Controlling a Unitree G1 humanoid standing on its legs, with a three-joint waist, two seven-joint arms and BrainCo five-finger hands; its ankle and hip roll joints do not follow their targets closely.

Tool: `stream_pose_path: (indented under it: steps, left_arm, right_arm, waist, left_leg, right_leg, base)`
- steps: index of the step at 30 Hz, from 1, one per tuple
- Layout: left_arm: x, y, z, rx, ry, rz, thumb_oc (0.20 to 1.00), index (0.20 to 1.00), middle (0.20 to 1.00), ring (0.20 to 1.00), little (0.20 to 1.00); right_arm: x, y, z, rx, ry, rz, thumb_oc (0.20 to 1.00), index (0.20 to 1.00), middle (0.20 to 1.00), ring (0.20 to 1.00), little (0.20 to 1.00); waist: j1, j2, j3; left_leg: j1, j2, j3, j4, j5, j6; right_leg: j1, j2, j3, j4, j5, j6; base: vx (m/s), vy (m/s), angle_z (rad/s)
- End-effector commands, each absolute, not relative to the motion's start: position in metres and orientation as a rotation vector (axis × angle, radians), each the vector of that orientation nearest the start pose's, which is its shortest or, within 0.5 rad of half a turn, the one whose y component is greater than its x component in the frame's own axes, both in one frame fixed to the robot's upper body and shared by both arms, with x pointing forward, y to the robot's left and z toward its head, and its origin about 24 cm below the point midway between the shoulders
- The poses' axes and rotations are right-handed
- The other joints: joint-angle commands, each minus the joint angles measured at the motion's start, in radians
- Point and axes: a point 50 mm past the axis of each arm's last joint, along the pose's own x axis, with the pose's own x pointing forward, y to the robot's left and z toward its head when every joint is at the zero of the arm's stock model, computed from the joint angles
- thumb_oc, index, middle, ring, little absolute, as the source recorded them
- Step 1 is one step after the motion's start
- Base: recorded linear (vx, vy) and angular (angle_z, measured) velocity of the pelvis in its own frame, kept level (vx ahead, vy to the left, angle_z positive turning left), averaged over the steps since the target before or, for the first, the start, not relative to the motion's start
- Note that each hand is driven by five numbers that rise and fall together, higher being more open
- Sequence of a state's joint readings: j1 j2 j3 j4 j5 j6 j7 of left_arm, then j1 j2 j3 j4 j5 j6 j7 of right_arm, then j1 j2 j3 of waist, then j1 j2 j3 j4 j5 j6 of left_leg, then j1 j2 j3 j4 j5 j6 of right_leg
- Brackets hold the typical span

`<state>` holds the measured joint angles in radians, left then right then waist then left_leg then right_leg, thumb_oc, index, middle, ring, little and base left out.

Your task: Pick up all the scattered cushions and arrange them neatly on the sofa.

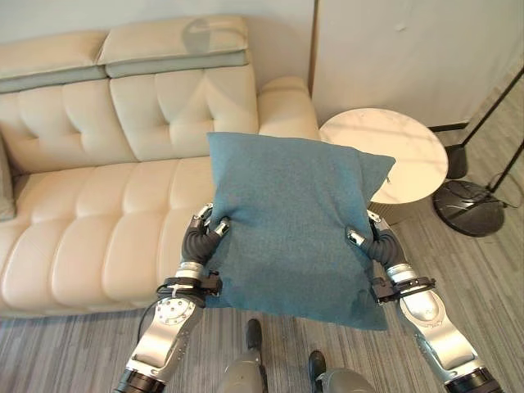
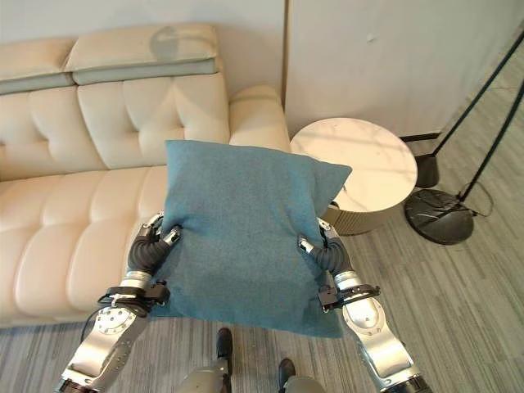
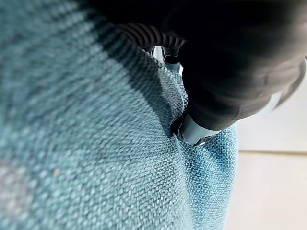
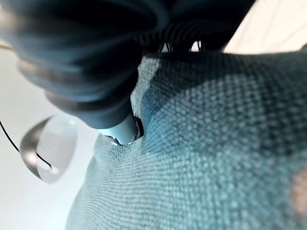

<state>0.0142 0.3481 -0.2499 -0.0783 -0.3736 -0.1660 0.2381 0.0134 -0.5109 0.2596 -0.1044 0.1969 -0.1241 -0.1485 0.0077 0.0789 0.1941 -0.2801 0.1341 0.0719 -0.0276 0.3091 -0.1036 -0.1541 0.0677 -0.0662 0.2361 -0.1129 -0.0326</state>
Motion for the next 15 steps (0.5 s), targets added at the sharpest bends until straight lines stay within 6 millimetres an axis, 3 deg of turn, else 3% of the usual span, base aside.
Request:
stream_pose_path:
  steps: [1, 2, 5, 6, 7, 9, 15]
  left_arm:
    - [0.259, 0.124, 0.124, -0.121, -0.423, -0.271, 0.200, 0.200, 0.200, 0.200, 0.200]
    - [0.259, 0.119, 0.123, -0.130, -0.417, -0.300, 0.200, 0.200, 0.200, 0.200, 0.200]
    - [0.260, 0.114, 0.124, -0.146, -0.415, -0.318, 0.200, 0.200, 0.200, 0.200, 0.200]
    - [0.260, 0.114, 0.124, -0.146, -0.415, -0.318, 0.200, 0.200, 0.200, 0.200, 0.200]
    - [0.263, 0.110, 0.125, -0.162, -0.412, -0.323, 0.200, 0.200, 0.200, 0.200, 0.200]
    - [0.263, 0.108, 0.123, -0.167, -0.400, -0.337, 0.200, 0.200, 0.200, 0.200, 0.200]
    - [0.261, 0.116, 0.120, -0.125, -0.386, -0.329, 0.200, 0.200, 0.200, 0.200, 0.200]
  right_arm:
    - [0.244, -0.135, 0.131, -0.117, -0.491, 0.309, 0.200, 0.200, 0.200, 0.200, 0.200]
    - [0.241, -0.136, 0.127, -0.109, -0.474, 0.319, 0.200, 0.200, 0.200, 0.200, 0.200]
    - [0.239, -0.138, 0.127, -0.093, -0.472, 0.321, 0.200, 0.200, 0.200, 0.200, 0.200]
    - [0.239, -0.138, 0.127, -0.093, -0.472, 0.320, 0.200, 0.200, 0.200, 0.200, 0.200]
    - [0.237, -0.144, 0.129, -0.086, -0.480, 0.304, 0.200, 0.200, 0.200, 0.200, 0.200]
    - [0.236, -0.147, 0.133, -0.078, -0.496, 0.289, 0.200, 0.200, 0.200, 0.200, 0.200]
    - [0.236, -0.138, 0.136, -0.002, -0.502, 0.324, 0.200, 0.200, 0.200, 0.200, 0.200]
  waist:
    - [-0.043, -0.119, -0.013]
    - [-0.059, -0.142, -0.015]
    - [-0.077, -0.153, -0.024]
    - [-0.079, -0.152, -0.022]
    - [-0.099, -0.153, -0.032]
    - [-0.114, -0.139, -0.048]
    - [-0.109, -0.150, -0.056]
  left_leg:
    - [0.020, -0.108, 0.127, 0.107, -0.239, 0.052]
    - [0.050, -0.105, 0.115, 0.199, -0.328, 0.060]
    - [0.079, -0.081, 0.130, 0.226, -0.358, 0.062]
    - [0.079, -0.081, 0.128, 0.229, -0.360, 0.061]
    - [0.129, -0.040, 0.181, 0.209, -0.365, 0.055]
    - [0.187, -0.016, 0.238, 0.142, -0.356, 0.045]
    - [0.213, -0.047, 0.225, 0.102, -0.369, 0.053]
  right_leg:
    - [0.162, -0.068, 0.050, -0.230, 0.009, 0.091]
    - [0.153, -0.102, 0.018, -0.227, 0.023, 0.097]
    - [0.139, -0.123, -0.018, -0.227, 0.032, 0.096]
    - [0.141, -0.122, -0.021, -0.226, 0.031, 0.096]
    - [0.143, -0.140, -0.073, -0.230, 0.033, 0.098]
    - [0.147, -0.145, -0.123, -0.230, 0.028, 0.106]
    - [0.176, -0.180, -0.144, -0.224, 0.039, 0.128]
  base:
    - [-0.23, 0.022, 0.77]
    - [-0.15, 0.017, 0.41]
    - [-0.06, 0.027, 0.57]
    - [-0.02, 0.077, 0.93]
    - [0.03, 0.113, 0.63]
    - [0.06, 0.151, 0.97]
    - [0.09, 0.166, 0.59]
